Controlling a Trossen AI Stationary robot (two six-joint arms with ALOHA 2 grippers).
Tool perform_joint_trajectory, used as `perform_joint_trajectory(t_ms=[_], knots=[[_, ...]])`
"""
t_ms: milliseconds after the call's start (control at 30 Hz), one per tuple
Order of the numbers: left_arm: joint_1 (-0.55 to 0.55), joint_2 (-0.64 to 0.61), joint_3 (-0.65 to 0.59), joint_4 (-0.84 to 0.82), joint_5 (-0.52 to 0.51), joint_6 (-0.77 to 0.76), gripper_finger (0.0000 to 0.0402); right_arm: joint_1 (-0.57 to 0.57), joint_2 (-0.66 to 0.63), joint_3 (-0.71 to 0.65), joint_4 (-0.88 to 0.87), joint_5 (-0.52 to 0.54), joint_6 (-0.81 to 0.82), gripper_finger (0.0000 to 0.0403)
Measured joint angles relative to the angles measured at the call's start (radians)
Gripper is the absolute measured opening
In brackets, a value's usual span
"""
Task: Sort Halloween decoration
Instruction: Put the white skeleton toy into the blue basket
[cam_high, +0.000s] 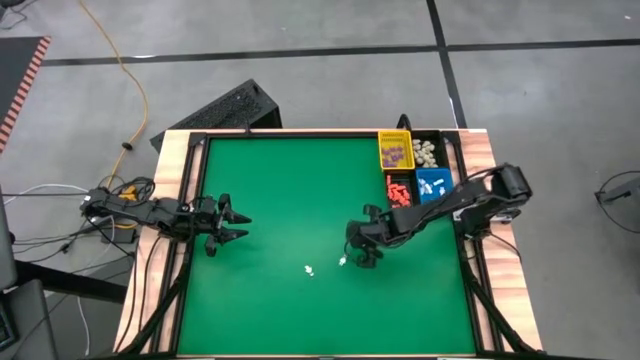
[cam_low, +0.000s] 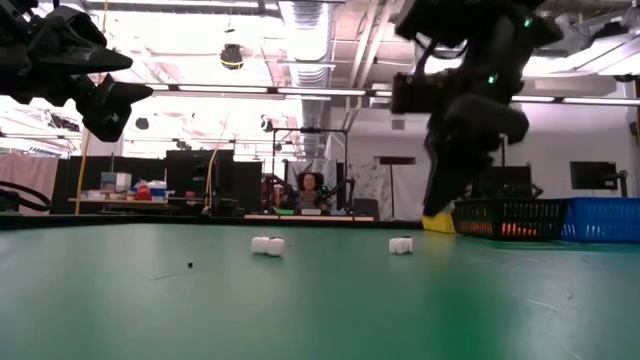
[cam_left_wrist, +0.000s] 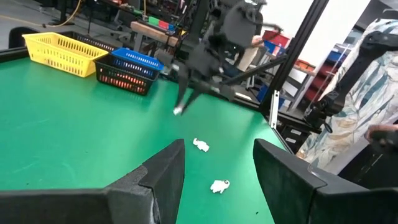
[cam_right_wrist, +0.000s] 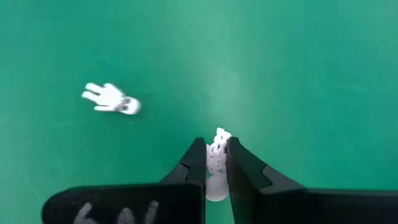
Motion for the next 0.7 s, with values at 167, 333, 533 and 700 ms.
perform_joint_trajectory(t_ms=[167,333,533,700], knots=[[0.000,0.000,0.000,0.000,0.002,0.000,0.0180,-0.066,-0.133,0.002,-0.167,0.185,0.150,0.0053],[0.000,0.000,0.000,0.000,0.001,0.000,0.0180,-0.147,-0.256,0.002,-0.451,0.359,0.441,0.0053],[0.000,0.000,0.000,0.000,-0.001,0.000,0.0180,-0.257,-0.325,0.002,-0.808,0.436,0.825,0.0053],[0.000,0.000,0.000,0.000,-0.002,0.000,0.0180,-0.325,-0.325,0.002,-0.943,0.498,1.029,0.0053]])
